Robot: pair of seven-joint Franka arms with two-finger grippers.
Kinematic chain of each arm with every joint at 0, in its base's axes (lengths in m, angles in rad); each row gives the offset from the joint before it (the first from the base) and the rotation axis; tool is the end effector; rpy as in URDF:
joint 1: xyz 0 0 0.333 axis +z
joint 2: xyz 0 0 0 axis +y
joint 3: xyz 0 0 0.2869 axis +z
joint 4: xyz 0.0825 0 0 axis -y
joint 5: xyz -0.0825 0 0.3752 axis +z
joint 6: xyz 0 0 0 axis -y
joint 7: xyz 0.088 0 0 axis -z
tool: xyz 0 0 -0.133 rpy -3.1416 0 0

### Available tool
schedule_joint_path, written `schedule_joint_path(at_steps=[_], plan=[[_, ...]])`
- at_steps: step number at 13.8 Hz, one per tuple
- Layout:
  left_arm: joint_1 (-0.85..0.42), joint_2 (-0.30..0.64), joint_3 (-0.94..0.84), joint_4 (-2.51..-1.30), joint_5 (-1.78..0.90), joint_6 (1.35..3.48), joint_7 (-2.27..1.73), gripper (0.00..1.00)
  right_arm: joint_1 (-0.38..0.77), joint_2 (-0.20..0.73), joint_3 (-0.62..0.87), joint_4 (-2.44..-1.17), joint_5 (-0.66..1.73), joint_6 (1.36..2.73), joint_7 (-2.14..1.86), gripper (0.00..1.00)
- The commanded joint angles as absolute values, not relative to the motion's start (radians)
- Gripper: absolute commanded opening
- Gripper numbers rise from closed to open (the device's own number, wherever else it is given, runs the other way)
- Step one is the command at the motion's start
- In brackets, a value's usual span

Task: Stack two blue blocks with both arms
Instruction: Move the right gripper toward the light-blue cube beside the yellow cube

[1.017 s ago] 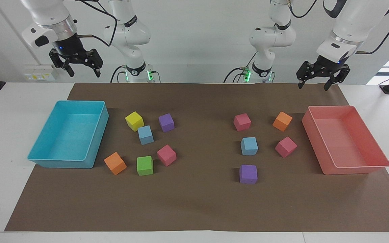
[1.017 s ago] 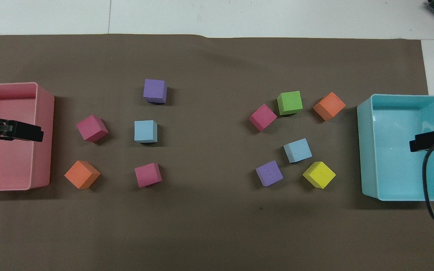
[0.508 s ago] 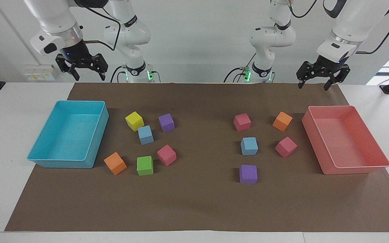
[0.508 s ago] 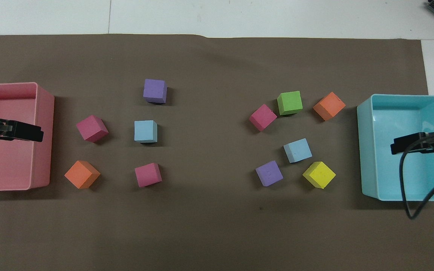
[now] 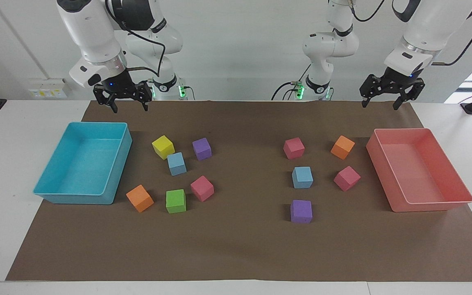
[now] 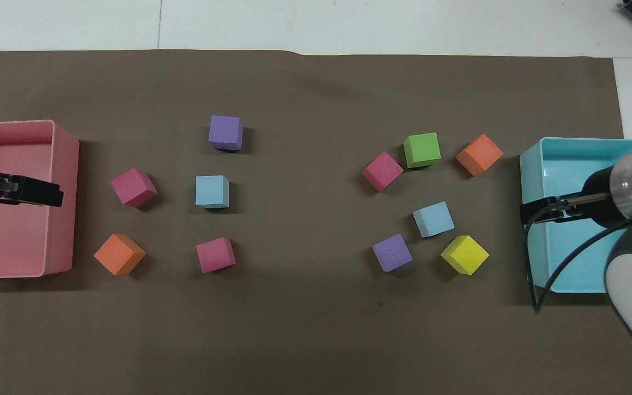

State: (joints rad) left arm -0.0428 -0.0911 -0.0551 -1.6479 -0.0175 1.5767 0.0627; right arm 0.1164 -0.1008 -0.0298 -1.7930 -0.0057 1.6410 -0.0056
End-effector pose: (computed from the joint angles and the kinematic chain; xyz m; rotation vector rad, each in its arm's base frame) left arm 0.5179 -0.0543 0.5827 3.1185 -0.2508 0.0306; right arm 0.5149 0.0435 0.5258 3.1324 0.1457 -0.0801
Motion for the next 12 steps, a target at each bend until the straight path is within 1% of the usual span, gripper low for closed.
schedule_joint_path(at_steps=[1,5,8,11,12], plan=[[-0.034,-0.101,-0.060,-1.652,-0.006,1.575,0.071,1.00,0.117,-0.080,-0.028,-1.813,-0.009,1.689,-0.002,1.00],[-0.034,-0.101,-0.060,-1.652,-0.006,1.575,0.071,1.00,0.152,-0.055,-0.023,-1.833,-0.008,1.723,-0.003,1.00],[-0.032,-0.100,-0.060,-1.652,-0.006,1.580,0.071,1.00,0.166,-0.052,-0.021,-1.879,-0.008,1.772,-0.052,1.00],[-0.029,-0.065,-0.055,-1.586,-0.006,1.553,0.077,1.00,0.181,-0.003,-0.023,-1.893,0.021,1.795,-0.101,1.00],[-0.017,-0.054,-0.057,-1.576,-0.009,1.545,0.078,1.00,0.183,0.005,-0.023,-1.899,0.040,1.831,-0.116,1.00]])
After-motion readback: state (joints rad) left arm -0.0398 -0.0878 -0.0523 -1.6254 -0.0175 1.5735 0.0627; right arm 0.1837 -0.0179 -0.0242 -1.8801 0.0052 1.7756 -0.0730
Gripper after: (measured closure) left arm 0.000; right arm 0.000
